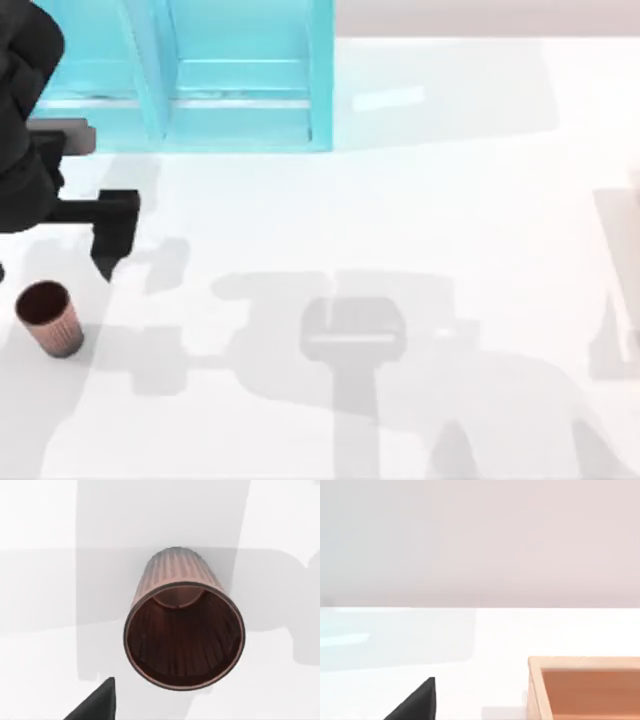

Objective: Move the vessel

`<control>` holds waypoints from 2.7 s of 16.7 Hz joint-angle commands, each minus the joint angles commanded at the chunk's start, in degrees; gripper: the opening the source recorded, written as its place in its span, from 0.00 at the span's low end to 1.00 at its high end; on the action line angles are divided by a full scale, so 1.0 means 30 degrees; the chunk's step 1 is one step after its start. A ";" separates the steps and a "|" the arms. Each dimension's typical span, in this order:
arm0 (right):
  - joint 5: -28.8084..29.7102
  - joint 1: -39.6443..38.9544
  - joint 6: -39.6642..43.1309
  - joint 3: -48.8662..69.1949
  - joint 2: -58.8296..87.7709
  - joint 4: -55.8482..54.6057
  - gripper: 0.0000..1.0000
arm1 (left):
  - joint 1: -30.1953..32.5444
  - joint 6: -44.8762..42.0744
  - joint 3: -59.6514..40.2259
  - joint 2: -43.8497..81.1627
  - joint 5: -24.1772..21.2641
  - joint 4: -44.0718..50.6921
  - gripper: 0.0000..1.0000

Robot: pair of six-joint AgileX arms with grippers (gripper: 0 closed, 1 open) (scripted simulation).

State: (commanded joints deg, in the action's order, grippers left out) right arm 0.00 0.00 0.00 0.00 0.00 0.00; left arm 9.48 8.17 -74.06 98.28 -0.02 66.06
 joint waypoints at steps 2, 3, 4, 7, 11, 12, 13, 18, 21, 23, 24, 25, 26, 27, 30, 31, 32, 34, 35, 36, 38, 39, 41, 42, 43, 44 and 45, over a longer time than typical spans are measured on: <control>0.0000 0.0000 0.0000 0.0000 0.0000 0.0000 1.00 | -0.0009 -0.0003 0.1357 0.0479 -0.0001 -0.2043 1.00; 0.0000 0.0000 0.0000 0.0000 0.0000 0.0000 1.00 | -0.0011 -0.0008 0.2034 0.0714 -0.0002 -0.3034 1.00; 0.0000 0.0000 0.0000 0.0000 0.0000 0.0000 1.00 | -0.0009 -0.0015 0.2652 0.0931 -0.0002 -0.3881 1.00; 0.0000 0.0000 0.0000 0.0000 0.0000 0.0000 1.00 | -0.0009 -0.0019 0.3782 0.1345 -0.0004 -0.5203 1.00; 0.0000 0.0000 0.0000 0.0000 0.0000 0.0000 1.00 | -0.0009 -0.0019 0.3820 0.1359 -0.0004 -0.5246 1.00; 0.0000 0.0000 0.0000 0.0000 0.0000 0.0000 1.00 | -0.0009 -0.0019 0.3820 0.1359 -0.0004 -0.5246 0.92; 0.0000 0.0000 0.0000 0.0000 0.0000 0.0000 1.00 | -0.0009 -0.0019 0.3820 0.1359 -0.0004 -0.5246 0.85; 0.0000 0.0000 0.0000 0.0000 0.0000 0.0000 1.00 | -0.0009 -0.0019 0.3820 0.1359 -0.0004 -0.5246 0.47; 0.0000 0.0000 0.0000 0.0000 0.0000 0.0000 1.00 | -0.0009 -0.0019 0.3820 0.1359 -0.0004 -0.5246 0.25; 0.0000 0.0000 0.0000 0.0000 0.0000 0.0000 1.00 | -0.0009 -0.0019 0.3820 0.1359 -0.0004 -0.5246 0.10; 0.0000 0.0000 0.0000 0.0000 0.0000 0.0000 1.00 | -0.0009 -0.0019 0.3820 0.1359 -0.0004 -0.5246 0.02; 0.0000 0.0000 0.0000 0.0000 0.0000 0.0000 1.00 | -0.0009 -0.0019 0.3820 0.1359 -0.0004 -0.5246 0.00; 0.0000 0.0000 0.0000 0.0000 0.0000 0.0000 1.00 | -0.0009 -0.0019 0.3820 0.1359 -0.0004 -0.5246 0.00; 0.0000 0.0000 0.0000 0.0000 0.0000 0.0000 1.00 | -0.0009 -0.0019 0.3820 0.1359 -0.0004 -0.5246 0.00; 0.0000 0.0000 0.0000 0.0000 0.0000 0.0000 1.00 | -0.0009 -0.0019 0.3820 0.1359 -0.0004 -0.5246 0.00; 0.0000 0.0000 0.0000 0.0000 0.0000 0.0000 1.00 | -0.0009 -0.0019 0.3820 0.1359 -0.0004 -0.5246 0.00; 0.0000 0.0000 0.0000 0.0000 0.0000 0.0000 1.00 | -0.0009 -0.0019 0.3820 0.1359 -0.0004 -0.5246 0.00; 0.0000 0.0000 0.0000 0.0000 0.0000 0.0000 1.00 | -0.0045 -0.0076 0.3791 0.1347 -0.0005 -0.5228 0.00; 0.0000 0.0000 0.0000 0.0000 0.0000 0.0000 1.00 | -0.0263 -0.0294 0.3644 0.1404 -0.0031 -0.5155 0.00; 0.0000 0.0000 0.0000 0.0000 0.0000 0.0000 1.00 | -0.0676 -0.0706 0.3369 0.1511 -0.0076 -0.5020 0.00; 0.0000 0.0000 0.0000 0.0000 0.0000 0.0000 1.00 | -0.2132 -0.2102 0.2460 0.1864 -0.0217 -0.4565 0.00; 0.0000 0.0000 0.0000 0.0000 0.0000 0.0000 1.00 | -0.3160 -0.3014 0.1865 0.2105 -0.0301 -0.4251 0.00; 0.0000 0.0000 0.0000 0.0000 0.0000 0.0000 1.00 | -0.5679 -0.5126 0.0478 0.2708 -0.0472 -0.3465 0.00; 0.0000 0.0000 0.0000 0.0000 0.0000 0.0000 1.00 | -0.7062 -0.6277 -0.0284 0.3057 -0.0548 -0.3004 0.00; 0.0000 0.0000 0.0000 0.0000 0.0000 0.0000 1.00 | -0.8446 -0.7448 -0.1069 0.3422 -0.0614 -0.2513 0.00; 0.0000 0.0000 0.0000 0.0000 0.0000 0.0000 1.00 | -0.9768 -0.8607 -0.1869 0.3797 -0.0668 -0.2000 0.00; 0.0000 0.0000 0.0000 0.0000 0.0000 0.0000 1.00 | -1.0956 -0.9719 -0.2672 0.4168 -0.0709 -0.1477 0.00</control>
State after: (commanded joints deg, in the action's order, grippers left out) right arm 0.00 0.00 0.00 0.00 0.00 0.00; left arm -23.39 -20.99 -82.08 110.78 -2.15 61.63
